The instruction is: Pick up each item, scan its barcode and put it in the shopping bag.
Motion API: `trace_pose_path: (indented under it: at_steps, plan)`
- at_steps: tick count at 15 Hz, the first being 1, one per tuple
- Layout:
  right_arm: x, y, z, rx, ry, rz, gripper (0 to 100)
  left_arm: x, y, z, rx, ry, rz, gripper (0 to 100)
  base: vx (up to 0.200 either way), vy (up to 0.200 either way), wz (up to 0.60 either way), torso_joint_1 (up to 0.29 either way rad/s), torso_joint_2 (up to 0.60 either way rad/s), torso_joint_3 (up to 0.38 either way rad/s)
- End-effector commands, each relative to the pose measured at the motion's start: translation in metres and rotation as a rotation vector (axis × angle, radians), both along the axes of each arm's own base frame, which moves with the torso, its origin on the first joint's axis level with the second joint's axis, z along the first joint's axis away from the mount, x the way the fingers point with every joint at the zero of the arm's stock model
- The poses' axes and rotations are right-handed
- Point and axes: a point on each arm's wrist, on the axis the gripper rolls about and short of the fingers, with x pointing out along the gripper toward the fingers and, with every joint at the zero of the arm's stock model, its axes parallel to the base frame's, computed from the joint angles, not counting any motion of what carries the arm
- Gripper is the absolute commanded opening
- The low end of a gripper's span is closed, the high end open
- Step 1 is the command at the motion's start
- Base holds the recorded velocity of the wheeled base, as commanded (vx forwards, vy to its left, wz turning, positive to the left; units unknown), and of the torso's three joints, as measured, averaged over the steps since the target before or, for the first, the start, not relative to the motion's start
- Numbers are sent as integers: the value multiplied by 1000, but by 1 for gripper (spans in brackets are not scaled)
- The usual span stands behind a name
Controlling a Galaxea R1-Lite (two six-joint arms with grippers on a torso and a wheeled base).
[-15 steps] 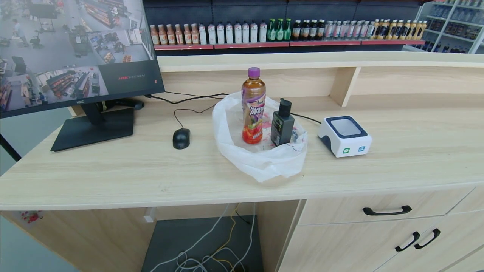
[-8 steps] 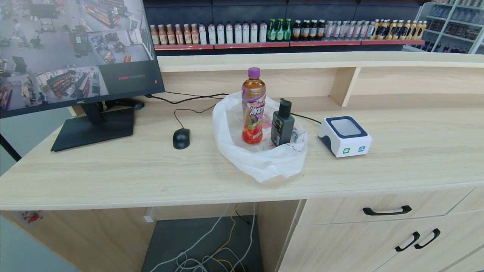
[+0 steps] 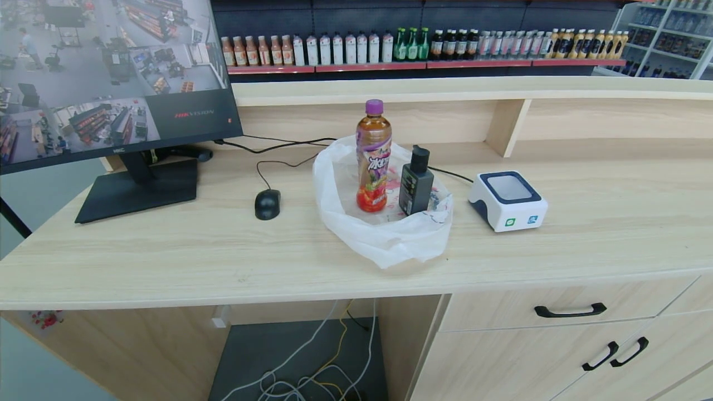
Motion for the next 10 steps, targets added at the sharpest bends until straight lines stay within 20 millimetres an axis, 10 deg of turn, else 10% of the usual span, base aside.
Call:
trace_pose_path:
  at_steps: [1, 10]
  plan:
    - [-2, -1, -1, 21, -26, -61, 100, 0, 0, 0, -1, 0, 1, 100, 0, 0, 0, 0, 0, 0]
    - [-2, 1, 0, -52, 11, -204, 100, 0, 0, 0, -2, 0, 1, 100, 0, 0, 0, 0, 0, 0]
